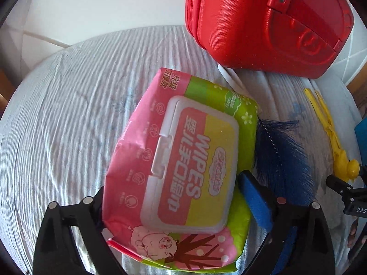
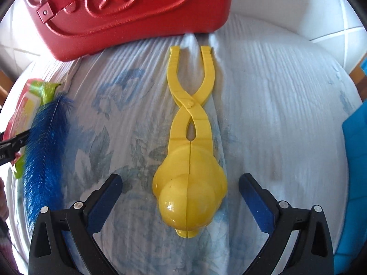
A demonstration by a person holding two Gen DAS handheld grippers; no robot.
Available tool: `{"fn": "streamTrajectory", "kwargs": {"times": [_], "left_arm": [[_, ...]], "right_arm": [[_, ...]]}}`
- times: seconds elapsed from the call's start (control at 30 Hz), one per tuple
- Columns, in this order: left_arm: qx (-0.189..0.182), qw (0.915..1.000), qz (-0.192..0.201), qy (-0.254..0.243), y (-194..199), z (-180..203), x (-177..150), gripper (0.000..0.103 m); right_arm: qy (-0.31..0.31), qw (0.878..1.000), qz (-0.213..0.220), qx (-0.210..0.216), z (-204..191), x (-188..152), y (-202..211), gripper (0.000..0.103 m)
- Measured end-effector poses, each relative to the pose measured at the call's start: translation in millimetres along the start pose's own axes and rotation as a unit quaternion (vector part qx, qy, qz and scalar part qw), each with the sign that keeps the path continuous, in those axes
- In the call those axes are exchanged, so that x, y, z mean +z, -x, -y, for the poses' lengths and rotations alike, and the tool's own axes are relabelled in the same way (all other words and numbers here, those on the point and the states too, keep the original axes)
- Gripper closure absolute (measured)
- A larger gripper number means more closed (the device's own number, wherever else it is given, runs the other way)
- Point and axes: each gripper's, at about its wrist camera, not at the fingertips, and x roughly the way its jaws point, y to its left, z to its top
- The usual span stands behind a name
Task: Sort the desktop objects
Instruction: 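Grasp the wipes pack with the left gripper while the right gripper grasps the yellow clip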
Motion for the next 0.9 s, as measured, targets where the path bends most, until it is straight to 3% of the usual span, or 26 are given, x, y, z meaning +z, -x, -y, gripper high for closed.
{"fn": "streamTrajectory", "kwargs": {"times": [0.2,0.37,0.5,0.63,0.9], "left_arm": [[0.004,1.0000,0.000,0.004,2,5,-3,0.004],[0.010,0.9990,0.013,0.042,15,6,-19,0.012],[0.010,0.9971,0.026,0.071,24,6,-34,0.017],[0.009,0.9964,0.029,0.079,34,9,-46,0.023],[0.007,0.9955,0.015,0.093,67,0,-83,0.032]], "right_arm": [[0.009,1.000,-0.004,-0.001,2,0,10,0.002],[-0.026,0.999,0.027,0.038,16,2,40,0.016],[-0.014,0.999,0.018,0.040,13,5,35,0.034],[0.003,0.999,0.031,0.007,7,-1,36,0.047],[0.004,0.998,0.062,0.032,8,-25,87,0.047]]}}
